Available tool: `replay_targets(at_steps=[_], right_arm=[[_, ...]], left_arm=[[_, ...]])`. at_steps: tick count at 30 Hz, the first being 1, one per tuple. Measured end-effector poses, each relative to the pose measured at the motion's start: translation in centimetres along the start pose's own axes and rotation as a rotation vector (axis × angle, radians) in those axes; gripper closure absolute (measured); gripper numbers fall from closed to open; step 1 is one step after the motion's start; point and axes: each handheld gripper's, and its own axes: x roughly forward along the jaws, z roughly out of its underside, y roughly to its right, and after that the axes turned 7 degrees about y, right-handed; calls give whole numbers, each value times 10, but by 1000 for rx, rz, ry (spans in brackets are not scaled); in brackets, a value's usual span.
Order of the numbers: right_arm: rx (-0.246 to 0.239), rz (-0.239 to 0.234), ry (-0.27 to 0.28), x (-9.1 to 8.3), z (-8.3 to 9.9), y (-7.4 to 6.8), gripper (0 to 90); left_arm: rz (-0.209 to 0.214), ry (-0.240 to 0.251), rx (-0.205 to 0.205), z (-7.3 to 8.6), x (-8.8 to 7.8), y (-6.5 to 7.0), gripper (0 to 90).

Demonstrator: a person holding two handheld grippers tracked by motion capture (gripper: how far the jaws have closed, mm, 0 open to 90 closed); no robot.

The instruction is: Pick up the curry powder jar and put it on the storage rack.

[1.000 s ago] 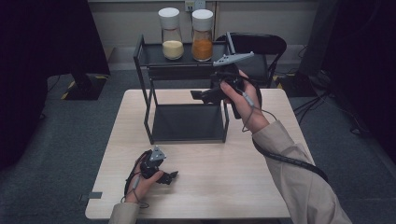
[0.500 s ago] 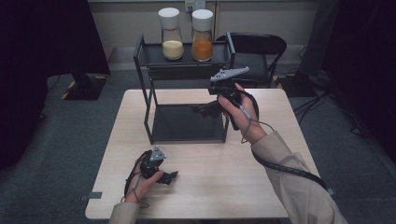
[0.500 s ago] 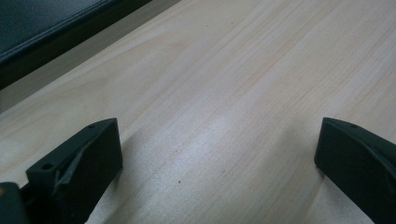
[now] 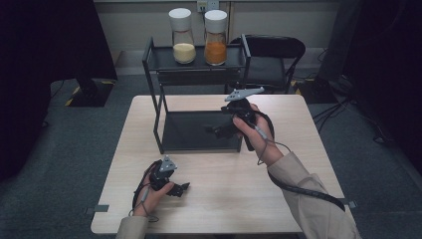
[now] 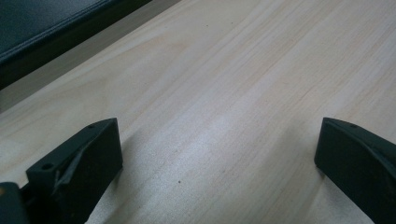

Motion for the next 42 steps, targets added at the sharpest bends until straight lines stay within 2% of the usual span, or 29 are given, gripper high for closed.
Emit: replay_targets(at_steps=[11, 42], right_arm=[[24, -10, 7, -4, 29, 5, 7], [33, -4, -14, -24, 100, 7, 11]], left_arm=[[0, -2, -1, 0, 0, 0, 2], [-1, -3, 2, 0, 0, 0, 2]])
